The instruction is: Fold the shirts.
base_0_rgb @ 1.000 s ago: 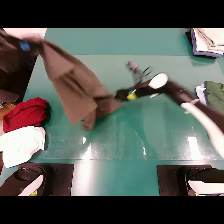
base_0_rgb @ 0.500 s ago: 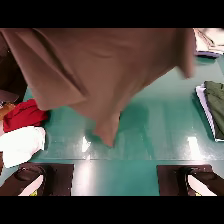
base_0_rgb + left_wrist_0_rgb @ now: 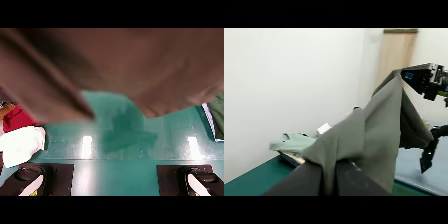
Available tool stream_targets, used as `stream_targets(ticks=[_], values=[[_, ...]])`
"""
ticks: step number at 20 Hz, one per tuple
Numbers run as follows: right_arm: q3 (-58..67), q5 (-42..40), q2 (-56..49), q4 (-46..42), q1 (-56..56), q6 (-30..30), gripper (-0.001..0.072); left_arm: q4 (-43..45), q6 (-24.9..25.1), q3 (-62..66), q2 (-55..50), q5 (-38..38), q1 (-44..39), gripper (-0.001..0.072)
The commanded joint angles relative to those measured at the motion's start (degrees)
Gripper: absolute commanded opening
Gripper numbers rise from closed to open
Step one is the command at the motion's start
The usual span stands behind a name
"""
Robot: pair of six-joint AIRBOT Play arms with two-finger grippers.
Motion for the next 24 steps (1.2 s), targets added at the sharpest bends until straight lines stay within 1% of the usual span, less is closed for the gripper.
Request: stream_targets(ticks=[1, 3, 6, 9, 11, 13, 15, 17, 18, 19, 20, 21, 22, 24], values=[[2.86, 1.31, -1.99, 0.04, -0.13, -1.31, 0.0016, -3.02, 0.90, -3.08, 0.00, -2.93, 0.00, 0.0032], [2.82, 3.54, -6.40, 0.24, -0.11, -0.37, 0.0016, 2.29, -2.16, -10.38, -0.26, -6.08, 0.00, 0.0032], [2.69, 10.78, -16.57, 0.24, -0.11, 3.06, 0.0016, 15.85, -6.32, -27.36, -0.98, -6.80, 0.00, 0.0032], [-2.51, 17.18, -27.61, 1.36, 0.26, 4.31, 0.0016, 28.33, -9.03, -46.31, -4.63, -3.39, 0.00, 0.0032], [-7.08, 18.84, -34.32, 3.80, 1.29, 4.26, 0.0017, 31.89, -9.40, -55.84, -9.09, 1.86, 0.00, 0.0033], [-10.82, 17.27, -40.35, 5.18, 3.28, 4.20, 0.0017, 34.12, -9.62, -60.74, -14.25, 7.74, 0.13, 0.0033], [-12.00, 13.18, -45.53, 5.11, 5.68, 4.17, 0.0018, 35.52, -11.74, -60.76, -20.17, 12.24, 1.62, 0.0033], [-11.32, 9.18, -48.81, 5.09, 7.43, 4.17, 0.0019, 35.50, -13.40, -59.95, -23.54, 15.43, 3.61, 0.0033], [-10.25, 7.56, -50.12, 5.11, 8.02, 4.20, 0.0024, 35.47, -13.42, -59.41, -24.39, 15.80, 4.57, 0.0063], [-8.74, 7.02, -51.19, 5.11, 8.20, 4.22, 0.0114, 35.71, -13.38, -58.80, -24.57, 15.74, 5.05, 0.0364], [-6.88, 7.13, -52.04, 5.11, 8.15, 4.22, 0.0363, 35.82, -13.38, -58.01, -24.57, 15.26, 5.42, 0.0690], [-5.22, 7.58, -52.43, 5.11, 7.82, 4.26, 0.0513, 36.65, -12.87, -56.61, -24.52, 13.64, 5.68, 0.0718], [-3.50, 8.96, -52.37, 5.11, 7.32, 4.28, 0.0519, 37.64, -12.92, -54.95, -24.33, 11.67, 5.88, 0.0719], [-1.22, 14.29, -50.93, 5.11, 5.86, 4.33, 0.0508, 38.23, -12.96, -50.42, -24.00, 6.19, 6.16, 0.0718]])
